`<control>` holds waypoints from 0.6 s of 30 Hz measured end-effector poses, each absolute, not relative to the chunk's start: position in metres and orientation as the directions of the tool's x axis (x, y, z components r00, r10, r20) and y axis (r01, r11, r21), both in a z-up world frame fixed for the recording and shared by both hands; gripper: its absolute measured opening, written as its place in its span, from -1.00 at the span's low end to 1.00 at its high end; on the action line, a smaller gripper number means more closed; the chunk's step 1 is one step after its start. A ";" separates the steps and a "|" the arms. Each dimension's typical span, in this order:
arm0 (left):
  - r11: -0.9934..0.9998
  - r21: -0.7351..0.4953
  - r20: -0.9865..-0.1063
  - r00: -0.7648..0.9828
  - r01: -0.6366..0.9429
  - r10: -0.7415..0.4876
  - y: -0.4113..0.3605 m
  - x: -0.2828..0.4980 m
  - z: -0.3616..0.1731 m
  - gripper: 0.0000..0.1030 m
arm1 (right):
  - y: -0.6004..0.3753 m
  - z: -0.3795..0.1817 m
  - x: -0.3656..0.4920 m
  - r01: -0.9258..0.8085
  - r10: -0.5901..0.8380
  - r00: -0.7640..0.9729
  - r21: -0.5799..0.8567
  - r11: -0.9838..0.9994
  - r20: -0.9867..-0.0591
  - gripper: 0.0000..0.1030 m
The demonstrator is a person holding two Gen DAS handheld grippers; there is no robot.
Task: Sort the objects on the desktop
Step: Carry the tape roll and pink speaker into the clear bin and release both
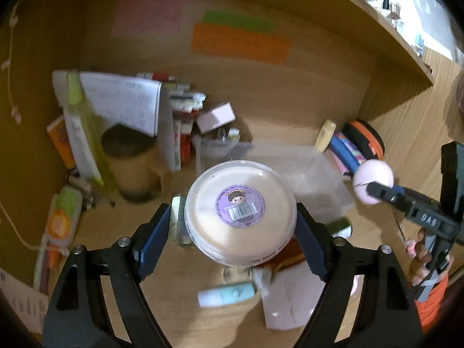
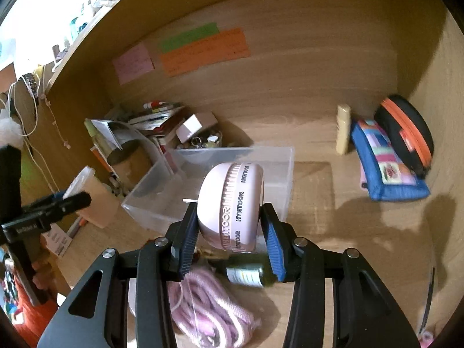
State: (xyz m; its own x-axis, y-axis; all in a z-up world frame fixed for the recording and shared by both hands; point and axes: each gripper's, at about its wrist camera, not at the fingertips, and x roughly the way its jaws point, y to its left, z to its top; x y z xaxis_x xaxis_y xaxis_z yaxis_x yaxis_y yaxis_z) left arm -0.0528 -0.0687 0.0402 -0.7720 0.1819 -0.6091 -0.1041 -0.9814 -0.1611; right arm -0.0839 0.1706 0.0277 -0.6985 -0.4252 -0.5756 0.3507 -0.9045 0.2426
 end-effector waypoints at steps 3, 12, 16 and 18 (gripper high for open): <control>-0.981 -0.157 -0.602 -0.776 -0.114 0.187 -0.064 -0.067 0.046 0.58 | 0.162 0.026 -0.098 0.362 -0.429 -0.684 0.236 -0.902 -0.590 -0.24; -0.978 -0.159 -0.646 -0.735 -0.133 0.205 -0.048 -0.117 0.029 0.58 | 0.142 -0.002 -0.145 0.367 -0.424 -0.608 0.237 -0.900 -0.671 -0.24; -0.976 -0.165 -0.680 -0.700 -0.144 0.218 -0.039 -0.140 0.012 0.58 | 0.136 -0.015 -0.163 0.362 -0.425 -0.575 0.249 -0.899 -0.699 -0.24; -0.977 -0.156 -0.693 -0.689 -0.144 0.212 -0.036 -0.149 0.004 0.58 | 0.133 -0.021 -0.168 0.364 -0.430 -0.566 0.255 -0.896 -0.703 -0.24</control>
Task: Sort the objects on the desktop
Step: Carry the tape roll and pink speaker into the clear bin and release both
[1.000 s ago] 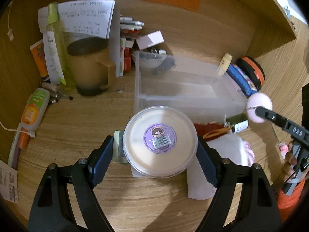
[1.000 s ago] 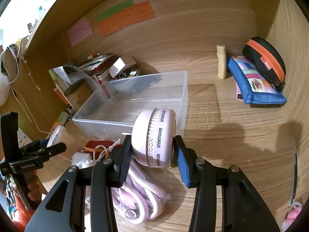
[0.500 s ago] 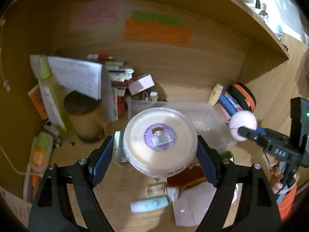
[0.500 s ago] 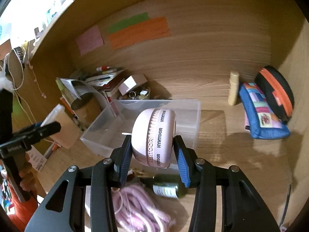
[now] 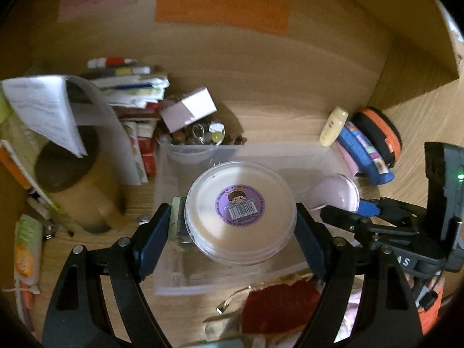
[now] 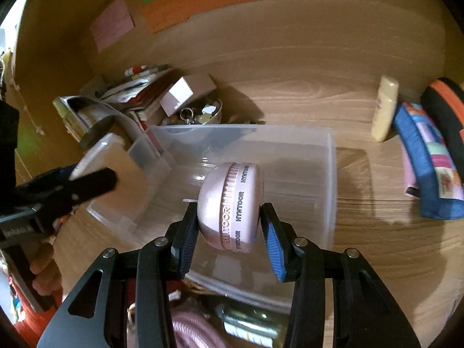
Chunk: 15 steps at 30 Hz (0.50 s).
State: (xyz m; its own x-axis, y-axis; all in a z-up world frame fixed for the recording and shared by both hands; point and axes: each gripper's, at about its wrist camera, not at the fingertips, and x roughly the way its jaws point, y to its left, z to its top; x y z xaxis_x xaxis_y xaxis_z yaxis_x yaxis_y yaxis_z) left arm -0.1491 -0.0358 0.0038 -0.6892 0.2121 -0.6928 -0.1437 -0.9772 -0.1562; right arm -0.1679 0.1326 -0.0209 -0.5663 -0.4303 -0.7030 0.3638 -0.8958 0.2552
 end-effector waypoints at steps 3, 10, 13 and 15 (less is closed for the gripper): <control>-0.979 -0.143 -0.708 -0.677 -0.142 0.202 -0.031 -0.158 -0.008 0.58 | 0.127 -0.028 -0.173 0.371 -0.428 -0.557 0.247 -0.895 -0.711 -0.24; -0.981 -0.123 -0.723 -0.664 -0.148 0.191 -0.029 -0.168 -0.024 0.58 | 0.119 -0.031 -0.171 0.392 -0.393 -0.576 0.180 -0.902 -0.717 -0.24; -0.980 -0.123 -0.734 -0.651 -0.155 0.195 -0.029 -0.171 -0.029 0.58 | 0.116 -0.032 -0.170 0.396 -0.378 -0.581 0.156 -0.905 -0.721 -0.24; -0.983 -0.099 -0.734 -0.655 -0.156 0.178 -0.026 -0.170 -0.030 0.59 | 0.114 -0.032 -0.170 0.399 -0.373 -0.582 0.146 -0.905 -0.723 -0.24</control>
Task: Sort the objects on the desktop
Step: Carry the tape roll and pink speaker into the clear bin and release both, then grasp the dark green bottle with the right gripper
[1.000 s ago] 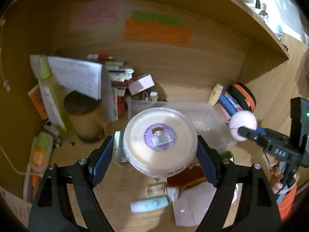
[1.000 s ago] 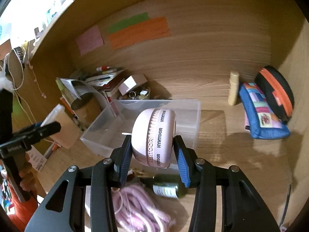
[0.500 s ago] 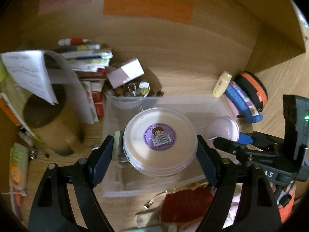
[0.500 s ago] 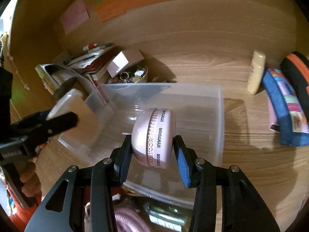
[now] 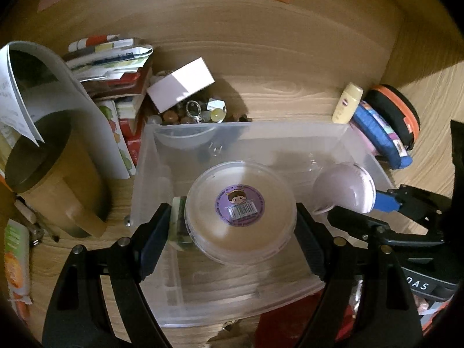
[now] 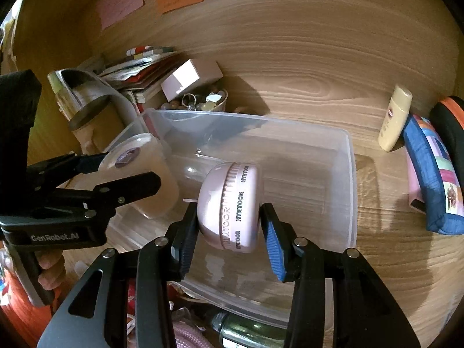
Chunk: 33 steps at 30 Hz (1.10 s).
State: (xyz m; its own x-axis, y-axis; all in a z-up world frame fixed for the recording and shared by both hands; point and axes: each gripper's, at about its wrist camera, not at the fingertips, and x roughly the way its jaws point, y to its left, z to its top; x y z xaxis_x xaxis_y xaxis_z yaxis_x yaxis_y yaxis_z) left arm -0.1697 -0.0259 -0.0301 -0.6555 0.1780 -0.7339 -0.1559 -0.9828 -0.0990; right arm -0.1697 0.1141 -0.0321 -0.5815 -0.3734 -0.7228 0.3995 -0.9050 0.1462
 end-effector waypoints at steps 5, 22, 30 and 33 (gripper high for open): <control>-0.985 -0.048 -0.740 -0.656 -0.166 0.146 -0.018 -0.168 -0.034 0.59 | 0.108 -0.035 -0.169 0.398 -0.335 -0.597 0.093 -0.913 -0.729 -0.23; -0.989 -0.010 -0.688 -0.717 -0.147 0.113 -0.022 -0.155 -0.017 0.62 | 0.113 -0.032 -0.164 0.395 -0.337 -0.655 0.073 -0.916 -0.677 0.27; -0.993 -0.024 -0.651 -0.752 -0.113 0.101 -0.034 -0.136 0.007 0.80 | 0.120 -0.014 -0.146 0.374 -0.316 -0.701 0.048 -0.926 -0.639 0.50; -0.995 -0.032 -0.649 -0.755 -0.099 0.096 -0.040 -0.125 0.012 0.85 | 0.129 -0.007 -0.135 0.360 -0.311 -0.709 0.055 -0.931 -0.633 0.56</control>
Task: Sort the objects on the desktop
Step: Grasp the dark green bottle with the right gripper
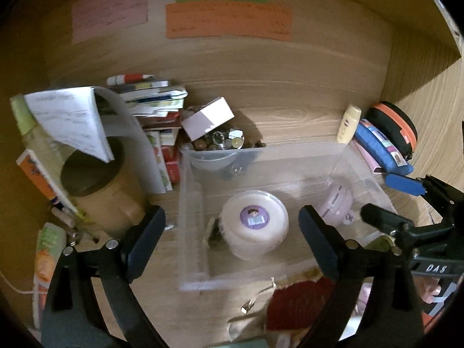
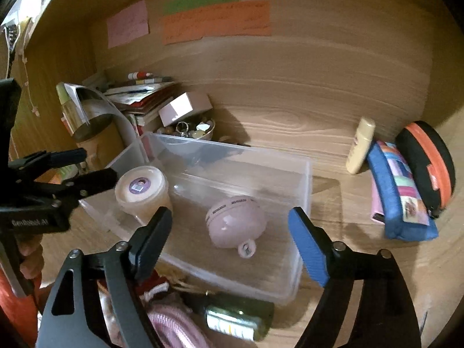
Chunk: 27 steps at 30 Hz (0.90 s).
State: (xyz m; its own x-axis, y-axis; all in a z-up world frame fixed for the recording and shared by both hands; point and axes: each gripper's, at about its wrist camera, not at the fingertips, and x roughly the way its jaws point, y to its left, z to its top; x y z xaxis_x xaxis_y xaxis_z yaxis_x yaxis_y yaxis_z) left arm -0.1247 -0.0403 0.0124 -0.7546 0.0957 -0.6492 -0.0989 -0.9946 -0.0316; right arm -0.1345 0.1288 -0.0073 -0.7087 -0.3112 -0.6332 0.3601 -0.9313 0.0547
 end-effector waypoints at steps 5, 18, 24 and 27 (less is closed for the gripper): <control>-0.997 -0.029 -0.655 -0.752 -0.072 0.073 -0.051 -0.107 0.014 0.86 | 0.146 -0.002 -0.119 0.326 -0.289 -0.717 0.062 -0.943 -0.634 0.56; -0.999 -0.006 -0.706 -0.707 -0.051 0.040 -0.062 -0.064 -0.009 0.86 | 0.162 -0.040 -0.096 0.286 -0.261 -0.639 0.092 -0.954 -0.724 0.56; -0.999 -0.014 -0.735 -0.677 -0.041 0.038 -0.066 -0.054 -0.025 0.86 | 0.155 -0.063 -0.102 0.291 -0.258 -0.577 0.100 -0.952 -0.775 0.56; -0.999 -0.011 -0.745 -0.666 -0.036 0.032 -0.071 -0.048 -0.032 0.86 | 0.152 -0.068 -0.105 0.298 -0.269 -0.563 0.112 -0.948 -0.782 0.56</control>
State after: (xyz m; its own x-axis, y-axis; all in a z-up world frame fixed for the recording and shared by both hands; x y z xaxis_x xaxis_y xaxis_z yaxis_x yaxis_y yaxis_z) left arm -0.0483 -0.0713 -0.0323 -0.6661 0.0321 -0.7452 -0.0360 -0.9993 -0.0109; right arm -0.1052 0.1524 -0.0683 -0.5627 -0.2689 -0.7817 0.2980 -0.9480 0.1116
